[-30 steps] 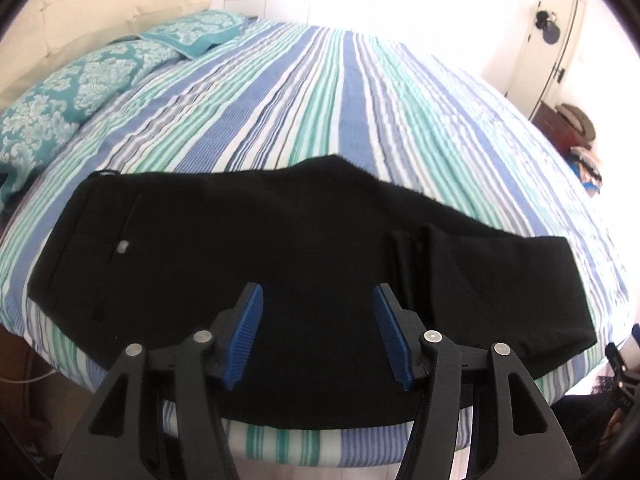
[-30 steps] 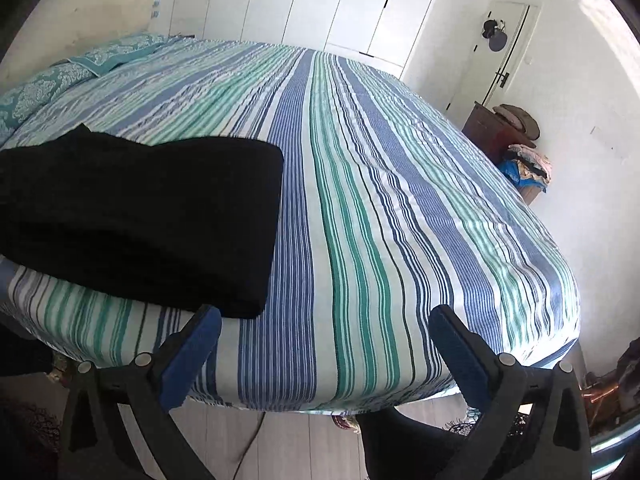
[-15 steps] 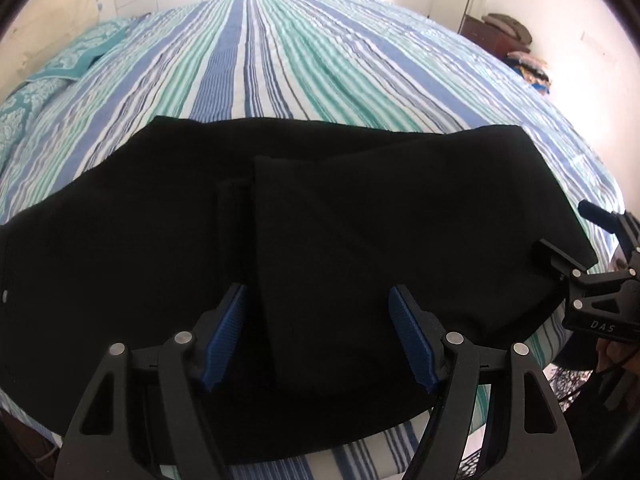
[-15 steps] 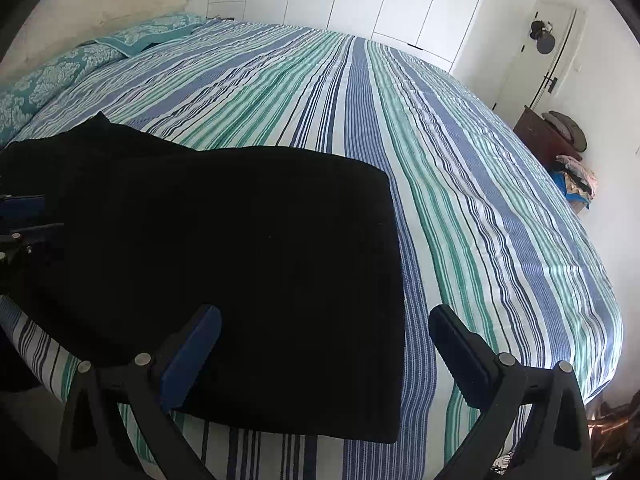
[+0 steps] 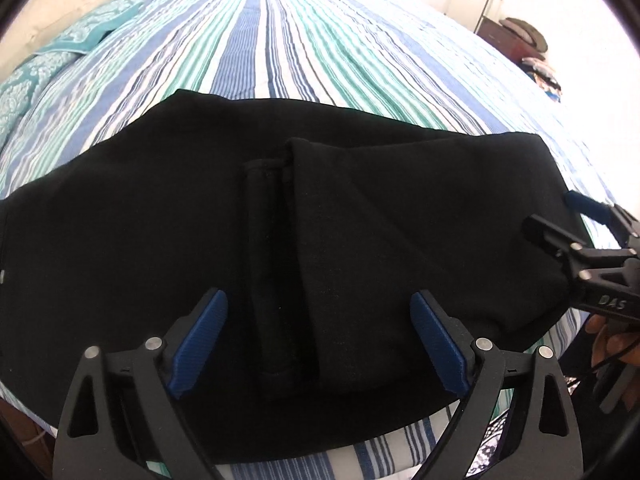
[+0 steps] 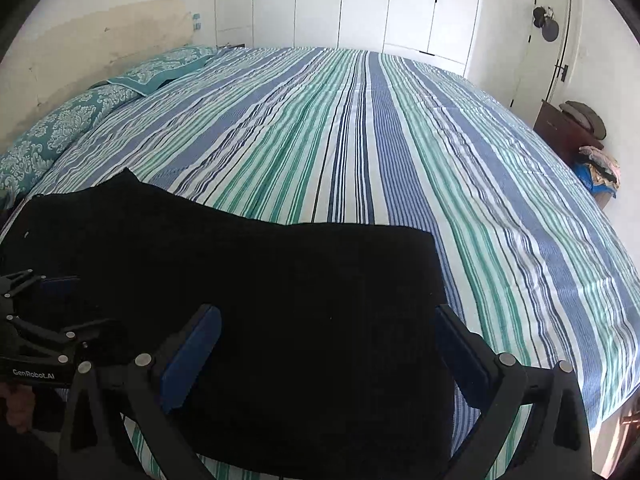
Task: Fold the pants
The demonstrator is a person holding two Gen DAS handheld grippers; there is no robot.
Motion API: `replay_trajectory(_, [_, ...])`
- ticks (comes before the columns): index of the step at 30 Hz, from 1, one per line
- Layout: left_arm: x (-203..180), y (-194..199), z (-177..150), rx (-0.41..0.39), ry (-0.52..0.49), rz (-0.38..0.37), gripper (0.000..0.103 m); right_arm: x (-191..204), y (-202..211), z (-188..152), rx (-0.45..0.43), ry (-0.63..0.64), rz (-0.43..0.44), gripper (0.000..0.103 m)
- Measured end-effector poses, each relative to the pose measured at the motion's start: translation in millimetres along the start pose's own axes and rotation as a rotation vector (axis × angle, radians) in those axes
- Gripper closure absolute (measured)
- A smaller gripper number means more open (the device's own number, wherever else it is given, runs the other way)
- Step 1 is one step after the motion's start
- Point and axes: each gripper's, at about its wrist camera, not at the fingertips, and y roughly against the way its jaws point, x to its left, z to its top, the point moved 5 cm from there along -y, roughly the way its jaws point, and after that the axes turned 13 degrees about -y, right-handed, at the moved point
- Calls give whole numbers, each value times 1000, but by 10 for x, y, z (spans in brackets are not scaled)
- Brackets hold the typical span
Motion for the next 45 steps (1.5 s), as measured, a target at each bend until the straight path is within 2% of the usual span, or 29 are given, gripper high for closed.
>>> replay_trajectory(2, [-12,-9,-9,3,-7,7,8,-11,-210,-100,81,4,-31,0])
replay_trajectory(7, [18,-20,-22,11,1,-1,4,25,-187,-87,98,7,-49,0])
replay_trajectory(10, [20,-29,-13,12,-3,1,3,185,7,36,51,3,28,0])
replay_trajectory(14, [51,11,-3,9,10,3,3,424,-13,-30,78,37,69,0])
replay_trajectory(17, [134,124,8,-30,38,20,4,403,-309,-236,180,19,23,0])
replay_trajectory(19, [223,215,15,-68,65,18,4,380,-326,-252,134,1,42,0])
replay_trajectory(22, [367,319,-3,-106,101,31,4,384,-356,-269,152,10,29,0])
replay_trajectory(27, [607,454,-79,-142,159,108,4,388,-377,-218,191,20,24,0])
replay_trajectory(29, [722,521,-155,-152,183,138,4,383,-296,-153,163,16,25,0])
replay_trajectory(32, [879,573,-270,-167,220,172,4,305,23,-40,44,-26,42,0])
replay_trajectory(35, [1007,593,-396,-172,265,199,4,309,317,-77,-4,4,69,0])
replay_trajectory(41, [1253,624,-640,-114,300,231,4,454,801,-638,-55,187,84,0])
replay_trajectory(45, [1341,735,-801,-115,335,217,4,560,863,-944,-32,234,105,0])
